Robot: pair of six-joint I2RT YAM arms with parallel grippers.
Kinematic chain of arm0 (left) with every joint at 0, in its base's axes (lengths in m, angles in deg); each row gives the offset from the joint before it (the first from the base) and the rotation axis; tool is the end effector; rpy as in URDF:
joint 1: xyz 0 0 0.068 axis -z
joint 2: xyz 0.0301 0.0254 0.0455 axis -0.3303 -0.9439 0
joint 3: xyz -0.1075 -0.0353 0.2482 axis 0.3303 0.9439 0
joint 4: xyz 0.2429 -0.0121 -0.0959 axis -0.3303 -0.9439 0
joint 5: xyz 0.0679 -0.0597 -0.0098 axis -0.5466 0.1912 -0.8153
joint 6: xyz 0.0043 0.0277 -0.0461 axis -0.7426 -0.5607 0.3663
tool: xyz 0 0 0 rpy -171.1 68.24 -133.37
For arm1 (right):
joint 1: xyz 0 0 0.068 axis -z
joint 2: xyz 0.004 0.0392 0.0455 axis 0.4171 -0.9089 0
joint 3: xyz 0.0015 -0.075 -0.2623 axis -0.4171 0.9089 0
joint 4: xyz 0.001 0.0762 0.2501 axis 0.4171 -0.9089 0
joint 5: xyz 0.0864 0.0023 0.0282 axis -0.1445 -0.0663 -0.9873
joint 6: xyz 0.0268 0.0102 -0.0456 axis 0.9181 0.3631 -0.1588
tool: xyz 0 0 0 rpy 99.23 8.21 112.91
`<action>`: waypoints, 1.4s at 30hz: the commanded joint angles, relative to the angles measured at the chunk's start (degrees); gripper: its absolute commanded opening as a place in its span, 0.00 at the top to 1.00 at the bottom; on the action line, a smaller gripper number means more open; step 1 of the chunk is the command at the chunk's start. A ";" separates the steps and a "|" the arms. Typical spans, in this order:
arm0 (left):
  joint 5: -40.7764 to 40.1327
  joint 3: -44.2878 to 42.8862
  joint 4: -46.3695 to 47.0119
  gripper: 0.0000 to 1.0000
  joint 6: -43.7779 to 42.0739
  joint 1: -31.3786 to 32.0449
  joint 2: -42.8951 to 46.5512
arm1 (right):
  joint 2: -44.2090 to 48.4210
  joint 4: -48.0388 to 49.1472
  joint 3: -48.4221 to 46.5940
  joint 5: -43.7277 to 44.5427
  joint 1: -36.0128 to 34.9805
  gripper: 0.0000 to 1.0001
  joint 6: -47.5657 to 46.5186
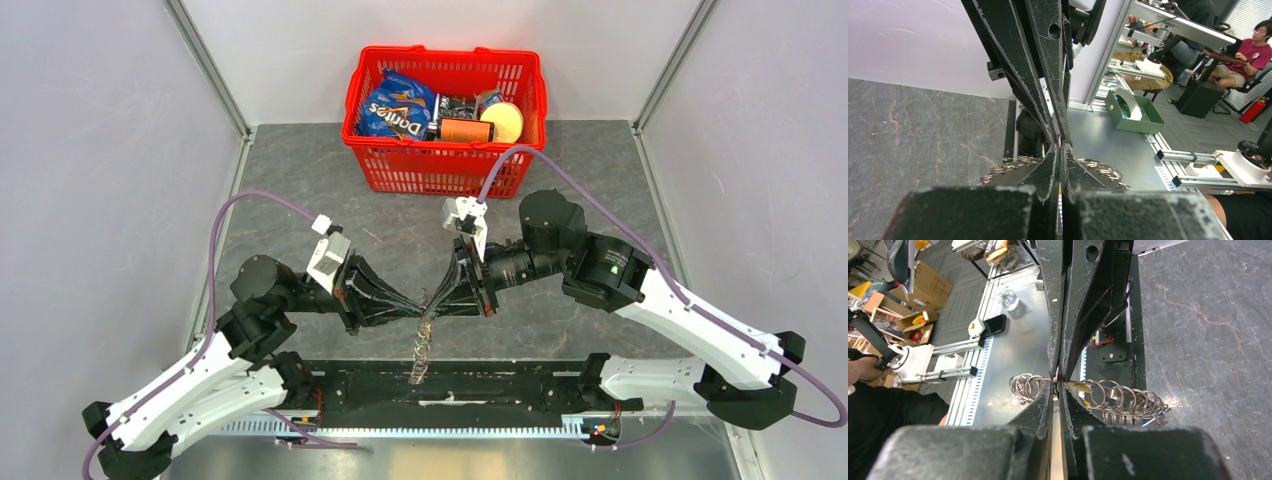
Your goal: Put the keys on the keyring
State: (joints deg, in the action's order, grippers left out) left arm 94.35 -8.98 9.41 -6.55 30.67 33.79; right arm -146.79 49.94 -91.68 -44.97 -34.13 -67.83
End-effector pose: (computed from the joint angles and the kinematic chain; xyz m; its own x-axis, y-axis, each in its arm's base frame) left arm 0.0707 -0.1224 0.3867 -0.2588 -0.1822 -0.9486 0.9625 -0.1317 -0.2373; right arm 0.0950 0.2026 0.4408 -0.3649 -0.2466 -0.8978 -0.9098 -0.1106 0.4001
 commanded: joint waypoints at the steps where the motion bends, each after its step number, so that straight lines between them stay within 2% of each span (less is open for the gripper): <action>1: -2.02 -0.35 4.72 0.98 1.57 -0.03 0.44 | 0.15 -0.10 -1.49 1.74 -1.06 0.98 -1.16; 13: 2.97 -0.86 3.92 0.97 4.67 -0.03 -1.34 | -0.57 -7.34 -4.65 3.27 -2.39 1.00 -5.10; 15: 3.34 -1.20 1.99 0.92 4.71 -0.03 -1.48 | -0.87 -8.73 -4.86 2.75 -2.38 1.00 -5.47; 19: 3.57 -1.64 -0.81 0.75 4.51 -0.03 -1.06 | -0.87 -10.44 -4.51 1.70 -2.48 1.00 -5.99; 23: 5.10 -2.92 -3.28 0.68 4.33 -0.03 -1.62 | -1.69 -12.26 -5.46 1.35 -2.52 1.00 -6.22; 35: 6.46 -4.70 -9.69 0.66 1.70 -0.03 -4.50 | -2.81 -13.38 -6.94 1.24 -2.54 1.00 -6.08; 42: 6.41 -4.29 -9.74 0.66 0.84 -0.04 -4.52 | -3.76 -13.39 -7.40 0.98 -2.51 1.00 -5.83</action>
State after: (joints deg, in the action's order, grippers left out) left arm 99.38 -11.39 -0.39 -3.86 30.67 28.79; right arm -150.16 34.48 -95.90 -42.19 -36.36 -73.31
